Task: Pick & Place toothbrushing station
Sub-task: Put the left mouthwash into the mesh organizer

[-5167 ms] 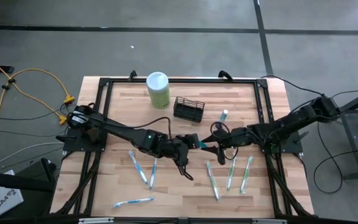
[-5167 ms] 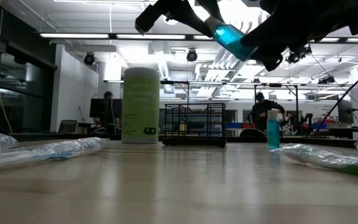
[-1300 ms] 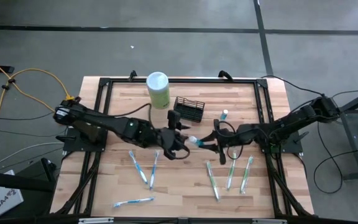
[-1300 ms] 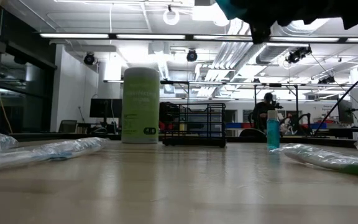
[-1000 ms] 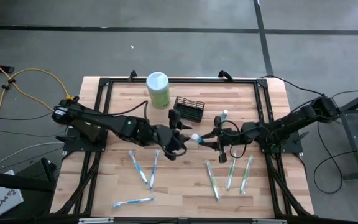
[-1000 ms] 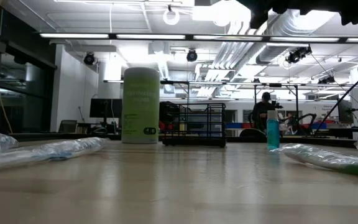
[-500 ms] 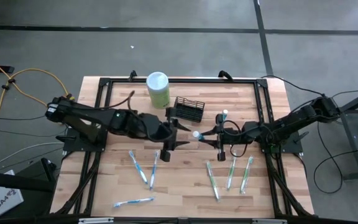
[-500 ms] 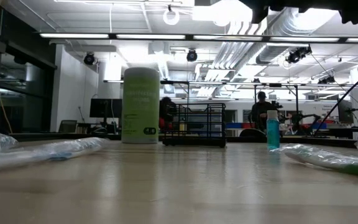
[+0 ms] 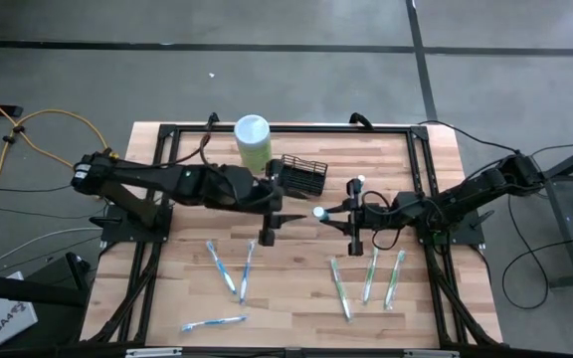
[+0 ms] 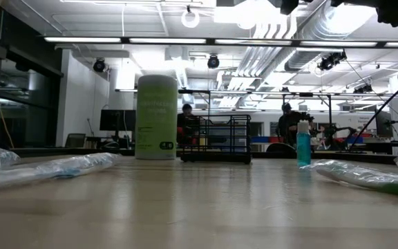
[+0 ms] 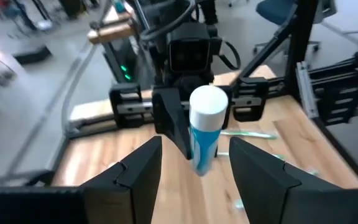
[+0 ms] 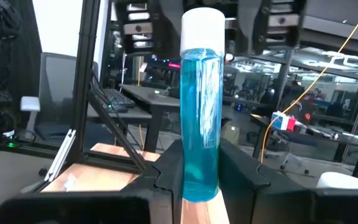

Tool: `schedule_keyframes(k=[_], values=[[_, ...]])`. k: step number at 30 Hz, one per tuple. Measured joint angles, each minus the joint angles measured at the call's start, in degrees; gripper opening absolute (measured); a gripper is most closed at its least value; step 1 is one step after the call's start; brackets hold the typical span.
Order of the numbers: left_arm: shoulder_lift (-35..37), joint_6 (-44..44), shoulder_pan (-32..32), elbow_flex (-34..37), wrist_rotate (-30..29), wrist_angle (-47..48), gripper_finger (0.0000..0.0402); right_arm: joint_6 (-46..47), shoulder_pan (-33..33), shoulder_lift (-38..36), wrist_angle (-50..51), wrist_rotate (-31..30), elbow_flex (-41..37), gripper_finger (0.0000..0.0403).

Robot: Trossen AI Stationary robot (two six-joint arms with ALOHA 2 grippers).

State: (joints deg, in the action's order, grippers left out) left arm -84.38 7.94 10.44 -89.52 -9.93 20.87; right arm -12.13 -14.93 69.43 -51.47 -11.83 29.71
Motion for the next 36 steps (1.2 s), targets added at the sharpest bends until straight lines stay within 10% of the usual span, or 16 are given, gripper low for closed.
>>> schedule_keyframes(k=[36], values=[[-4.6,-3.5,-1.5,0.0,7.5,2.2,0.0181,8.5,-1.6,0.3,6.5,0.4,0.0,0.007]])
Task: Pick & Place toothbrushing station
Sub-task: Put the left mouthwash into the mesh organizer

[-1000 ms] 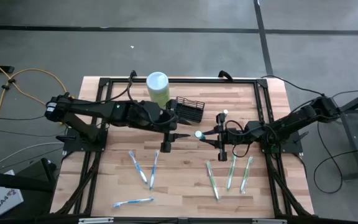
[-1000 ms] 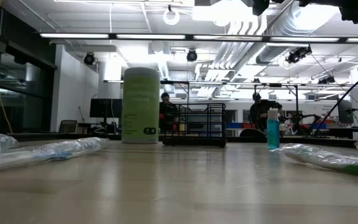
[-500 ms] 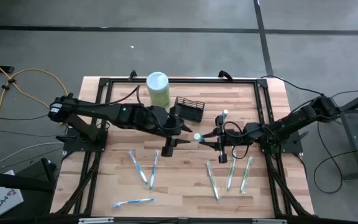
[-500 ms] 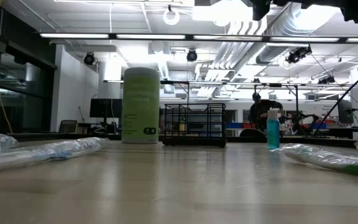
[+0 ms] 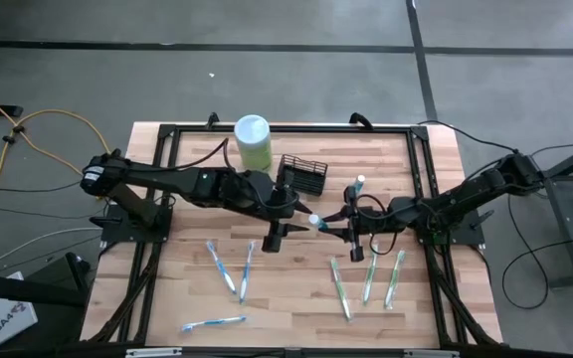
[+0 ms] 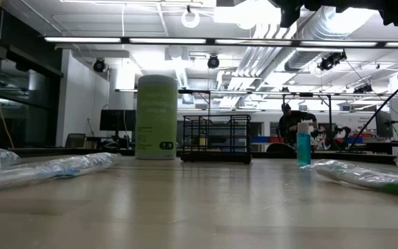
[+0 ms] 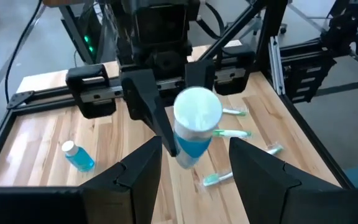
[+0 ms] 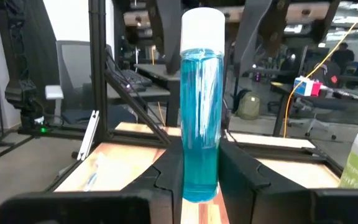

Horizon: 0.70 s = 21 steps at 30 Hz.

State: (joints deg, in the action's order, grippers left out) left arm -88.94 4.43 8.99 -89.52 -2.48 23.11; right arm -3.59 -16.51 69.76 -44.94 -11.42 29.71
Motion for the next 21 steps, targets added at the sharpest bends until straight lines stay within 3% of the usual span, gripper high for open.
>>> schedule_keyframes(k=[21], values=[[-4.5,-0.3,-0.7,0.0,4.3,-1.9,0.0181,6.6,-1.2,0.1,6.5,-0.5,0.0,0.007]])
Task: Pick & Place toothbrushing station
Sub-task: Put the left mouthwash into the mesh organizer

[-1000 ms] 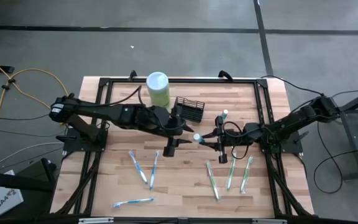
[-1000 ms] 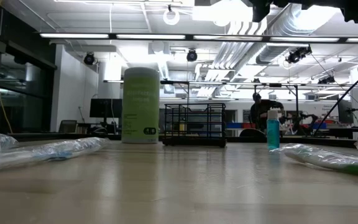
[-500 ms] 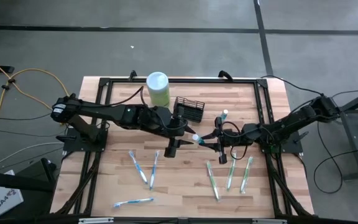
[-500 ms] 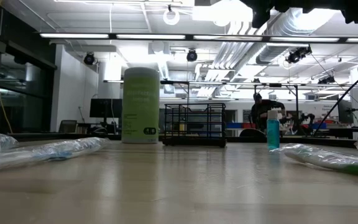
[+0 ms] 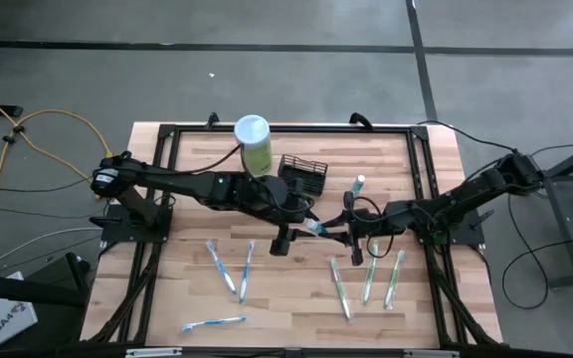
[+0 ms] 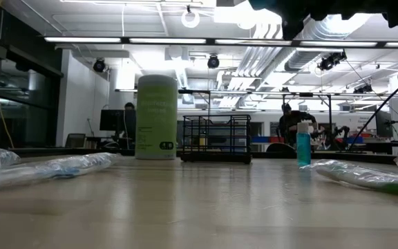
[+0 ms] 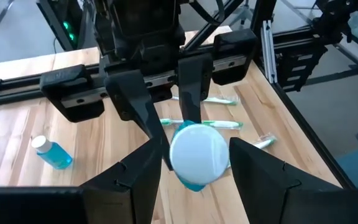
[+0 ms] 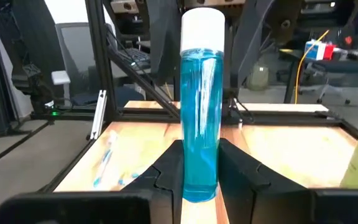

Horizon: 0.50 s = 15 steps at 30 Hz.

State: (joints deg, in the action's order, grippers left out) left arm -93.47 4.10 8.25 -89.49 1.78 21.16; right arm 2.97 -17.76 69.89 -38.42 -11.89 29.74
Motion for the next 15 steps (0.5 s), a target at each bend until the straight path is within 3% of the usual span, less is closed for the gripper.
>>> schedule_keyframes(k=[15], values=[[0.0,-0.9,0.0,0.0,0.0,0.4,0.0181,0.4,-0.3,0.0,0.9,-0.1,0.0,0.0071]])
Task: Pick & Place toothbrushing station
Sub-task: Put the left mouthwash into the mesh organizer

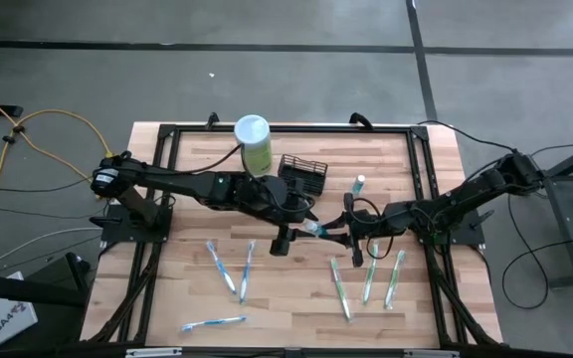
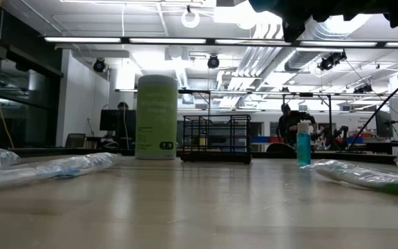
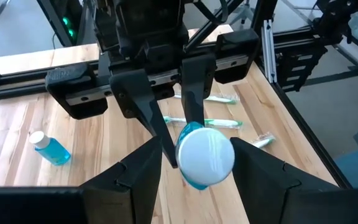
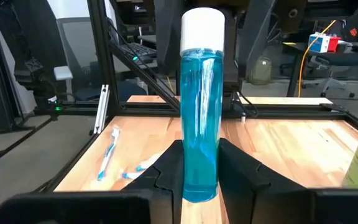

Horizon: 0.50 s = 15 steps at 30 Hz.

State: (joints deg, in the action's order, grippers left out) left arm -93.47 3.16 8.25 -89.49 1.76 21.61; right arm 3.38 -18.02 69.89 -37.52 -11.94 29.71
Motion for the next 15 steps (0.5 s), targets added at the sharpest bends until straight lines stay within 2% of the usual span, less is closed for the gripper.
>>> schedule_keyframes(k=[15], values=[[-1.1,0.2,-0.3,0.0,-0.1,-0.1,0.0181,-0.1,0.0,0.0,-0.5,0.0,0.0,0.0071]])
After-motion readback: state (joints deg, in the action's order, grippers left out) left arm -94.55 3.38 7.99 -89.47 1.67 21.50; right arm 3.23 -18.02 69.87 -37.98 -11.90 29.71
